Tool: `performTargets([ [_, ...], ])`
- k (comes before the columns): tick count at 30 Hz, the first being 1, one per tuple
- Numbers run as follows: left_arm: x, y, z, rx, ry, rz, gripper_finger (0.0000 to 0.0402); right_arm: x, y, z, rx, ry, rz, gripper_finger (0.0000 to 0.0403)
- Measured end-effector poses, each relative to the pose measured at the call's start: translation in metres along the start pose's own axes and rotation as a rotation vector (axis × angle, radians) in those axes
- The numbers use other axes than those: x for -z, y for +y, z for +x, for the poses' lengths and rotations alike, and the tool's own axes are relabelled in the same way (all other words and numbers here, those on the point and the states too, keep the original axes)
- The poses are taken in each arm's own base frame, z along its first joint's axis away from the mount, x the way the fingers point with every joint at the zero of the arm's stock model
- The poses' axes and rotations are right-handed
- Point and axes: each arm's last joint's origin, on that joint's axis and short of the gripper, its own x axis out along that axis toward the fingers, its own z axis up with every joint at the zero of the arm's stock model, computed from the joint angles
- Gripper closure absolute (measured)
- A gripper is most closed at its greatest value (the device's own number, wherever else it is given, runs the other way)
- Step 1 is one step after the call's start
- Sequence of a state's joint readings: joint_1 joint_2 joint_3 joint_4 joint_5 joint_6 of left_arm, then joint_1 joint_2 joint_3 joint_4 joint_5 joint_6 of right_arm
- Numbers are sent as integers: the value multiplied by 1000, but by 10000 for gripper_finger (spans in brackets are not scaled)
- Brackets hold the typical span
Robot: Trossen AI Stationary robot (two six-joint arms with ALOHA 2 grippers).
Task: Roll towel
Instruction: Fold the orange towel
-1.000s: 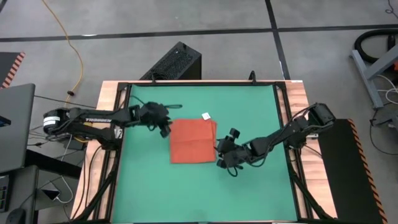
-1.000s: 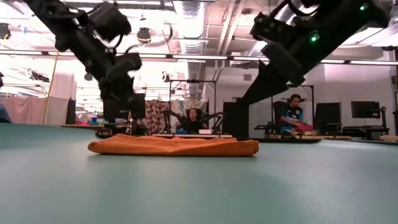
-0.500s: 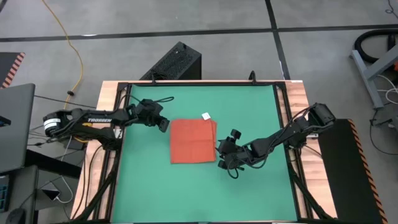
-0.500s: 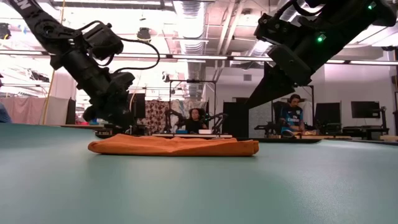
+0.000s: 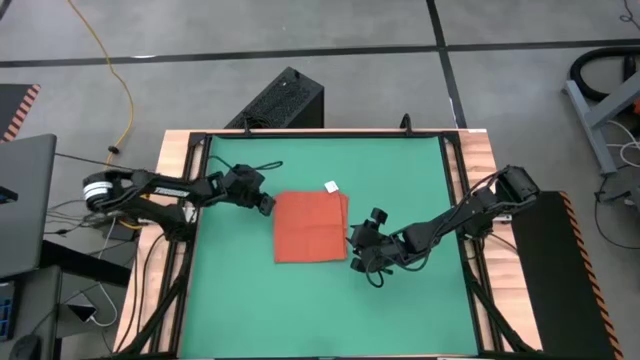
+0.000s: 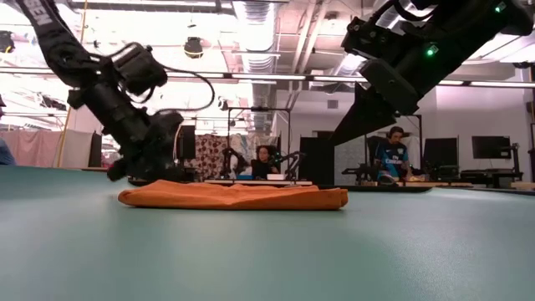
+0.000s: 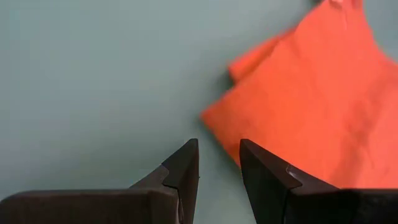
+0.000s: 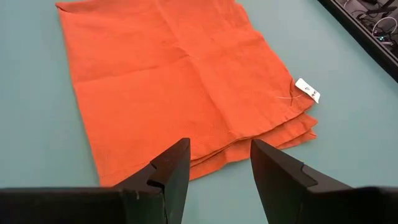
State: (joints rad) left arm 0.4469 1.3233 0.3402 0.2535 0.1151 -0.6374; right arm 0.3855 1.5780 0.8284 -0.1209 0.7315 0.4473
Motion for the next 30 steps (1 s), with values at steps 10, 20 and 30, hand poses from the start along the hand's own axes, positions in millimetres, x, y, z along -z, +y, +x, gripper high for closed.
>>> performTargets([
  [10, -1, -2, 18, 115, 9, -79, 296, 3, 6, -5, -22, -5, -18, 213],
  [20, -1, -5, 18, 196, 56, -111, 389, 3, 5, -5, -17, 0, -23, 242],
  [30, -21, -43, 20, 331, 44, -41, 401, 6, -15, 7, 108, 71, 154, 247],
])
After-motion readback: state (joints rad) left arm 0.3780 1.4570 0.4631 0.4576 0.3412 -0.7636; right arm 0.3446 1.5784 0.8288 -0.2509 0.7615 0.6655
